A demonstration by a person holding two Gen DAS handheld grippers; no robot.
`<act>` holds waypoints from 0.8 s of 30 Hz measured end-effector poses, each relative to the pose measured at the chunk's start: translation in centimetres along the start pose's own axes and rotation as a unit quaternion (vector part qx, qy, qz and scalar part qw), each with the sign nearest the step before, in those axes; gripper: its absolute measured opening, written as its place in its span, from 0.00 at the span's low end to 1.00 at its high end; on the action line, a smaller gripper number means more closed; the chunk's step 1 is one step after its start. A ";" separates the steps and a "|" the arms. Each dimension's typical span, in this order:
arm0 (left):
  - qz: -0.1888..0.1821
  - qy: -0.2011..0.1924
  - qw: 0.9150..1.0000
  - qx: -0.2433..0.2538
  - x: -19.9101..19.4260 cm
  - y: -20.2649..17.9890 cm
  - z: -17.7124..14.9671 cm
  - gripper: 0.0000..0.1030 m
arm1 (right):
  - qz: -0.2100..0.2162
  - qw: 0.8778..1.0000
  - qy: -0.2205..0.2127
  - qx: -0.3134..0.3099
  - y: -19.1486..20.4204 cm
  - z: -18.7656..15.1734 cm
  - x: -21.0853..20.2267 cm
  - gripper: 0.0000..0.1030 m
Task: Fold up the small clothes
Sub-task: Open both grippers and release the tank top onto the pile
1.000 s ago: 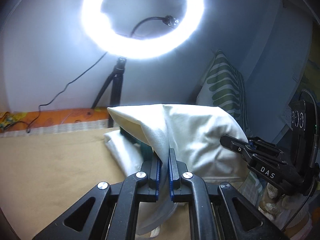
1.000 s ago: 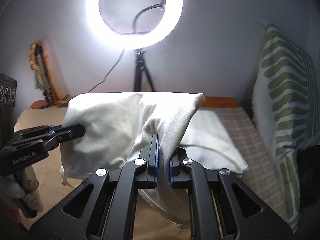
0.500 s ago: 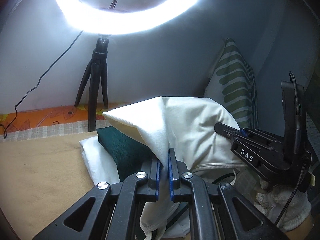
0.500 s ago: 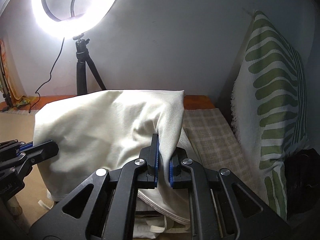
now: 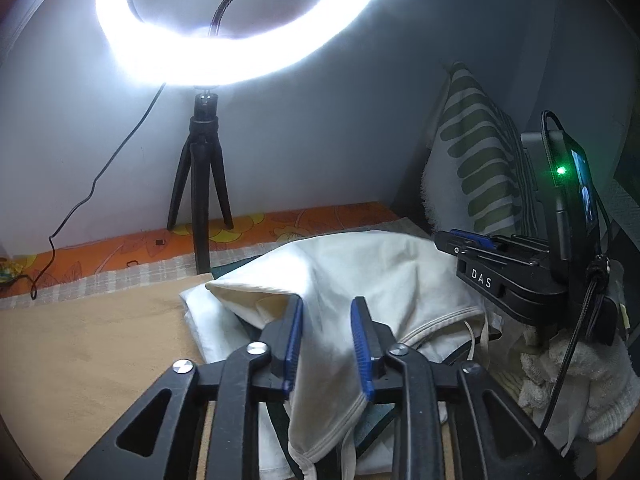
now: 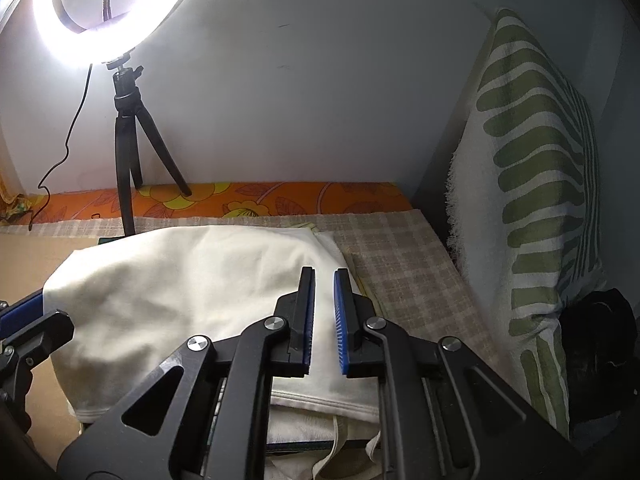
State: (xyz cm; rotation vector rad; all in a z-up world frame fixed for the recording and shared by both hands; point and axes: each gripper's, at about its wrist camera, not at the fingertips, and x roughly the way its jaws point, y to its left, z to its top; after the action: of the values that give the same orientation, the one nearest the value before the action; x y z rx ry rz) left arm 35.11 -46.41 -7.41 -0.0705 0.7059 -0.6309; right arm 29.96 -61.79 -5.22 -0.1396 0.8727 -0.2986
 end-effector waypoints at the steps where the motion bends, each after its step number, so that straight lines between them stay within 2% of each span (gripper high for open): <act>1: 0.001 -0.002 1.000 -0.001 -0.3 0.0 0.1 0.32 | -0.001 1.000 0.001 0.002 -0.1 0.0 -0.1 0.28; 2: 0.001 -0.005 1.000 -0.003 -0.6 0.1 0.1 0.33 | -0.003 1.000 -0.003 0.002 -0.2 0.0 -0.4 0.41; 3: 0.001 -0.007 1.000 -0.003 -0.8 0.2 0.2 0.34 | -0.003 1.000 -0.009 0.002 -0.2 -0.1 -0.8 0.44; 12: 0.008 -0.021 1.000 0.011 -4.8 -0.5 0.5 0.38 | 0.002 1.000 -0.024 0.010 -0.2 -0.1 -5.2 0.44; 22: 0.014 -0.046 0.999 0.017 -12.9 -0.9 0.4 0.42 | 0.010 0.999 -0.051 0.013 1.4 -0.3 -13.4 0.45; 24: 0.014 -0.053 0.998 0.020 -14.8 -1.1 0.2 0.45 | 0.012 0.998 -0.056 0.012 2.0 -0.5 -15.2 0.48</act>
State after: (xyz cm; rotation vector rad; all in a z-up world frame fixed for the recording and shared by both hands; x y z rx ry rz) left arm 26.04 -39.03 1.66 -0.0565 0.5912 -0.6090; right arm 20.78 -55.13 5.05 -0.1222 0.7596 -0.2772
